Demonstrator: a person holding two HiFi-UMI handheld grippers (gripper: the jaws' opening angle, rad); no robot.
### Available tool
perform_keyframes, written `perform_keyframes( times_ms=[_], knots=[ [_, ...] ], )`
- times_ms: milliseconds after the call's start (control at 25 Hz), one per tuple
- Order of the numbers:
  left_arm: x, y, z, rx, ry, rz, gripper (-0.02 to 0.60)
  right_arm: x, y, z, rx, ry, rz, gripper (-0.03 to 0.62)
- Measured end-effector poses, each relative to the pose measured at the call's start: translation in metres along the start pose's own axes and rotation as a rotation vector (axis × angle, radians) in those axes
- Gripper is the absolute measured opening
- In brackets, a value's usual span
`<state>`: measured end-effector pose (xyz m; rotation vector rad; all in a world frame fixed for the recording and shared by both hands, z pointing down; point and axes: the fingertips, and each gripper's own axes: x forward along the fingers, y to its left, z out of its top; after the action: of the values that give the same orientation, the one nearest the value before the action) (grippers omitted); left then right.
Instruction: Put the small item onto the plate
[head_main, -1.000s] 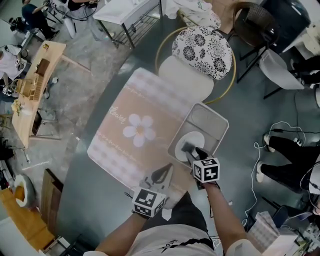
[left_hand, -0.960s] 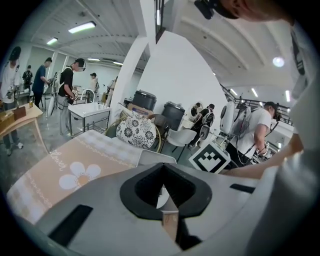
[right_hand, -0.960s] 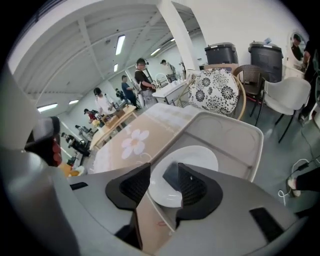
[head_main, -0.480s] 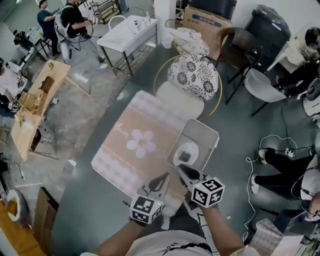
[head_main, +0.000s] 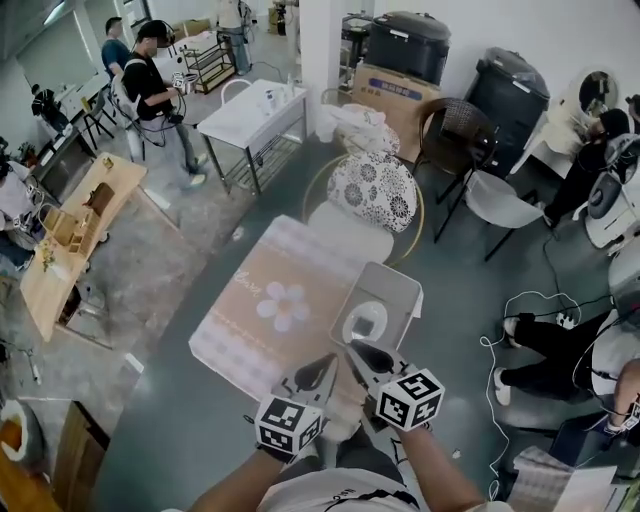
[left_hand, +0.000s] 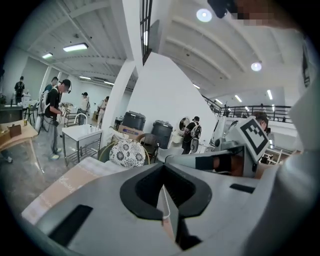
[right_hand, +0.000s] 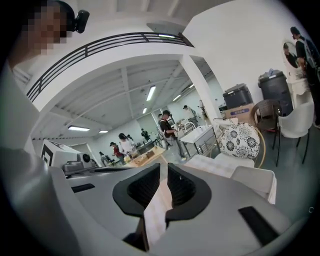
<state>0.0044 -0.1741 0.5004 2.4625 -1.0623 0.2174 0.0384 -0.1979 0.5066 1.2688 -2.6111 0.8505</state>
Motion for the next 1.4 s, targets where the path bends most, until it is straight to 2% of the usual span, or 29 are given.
perform_keyframes(
  times_ms=[680,960,1400],
  knots=[
    [-0.067,-0.034,0.055,0.068,-0.132,-0.05,0.006,-0.053,0.086,0.048,-0.135,-0.204,-0.036,0.021],
    [-0.088,-0.04,0.061,0.085,-0.161,-0.053,0.006,-0.061,0.11,0.052,-0.183,-0.23,-0.037,0.015],
    [-0.102,-0.046,0.052,0.093,-0.173,-0.054,0.006,-0.067,0.124,0.038,-0.195,-0.228,-0.033,0.014]
  ],
)
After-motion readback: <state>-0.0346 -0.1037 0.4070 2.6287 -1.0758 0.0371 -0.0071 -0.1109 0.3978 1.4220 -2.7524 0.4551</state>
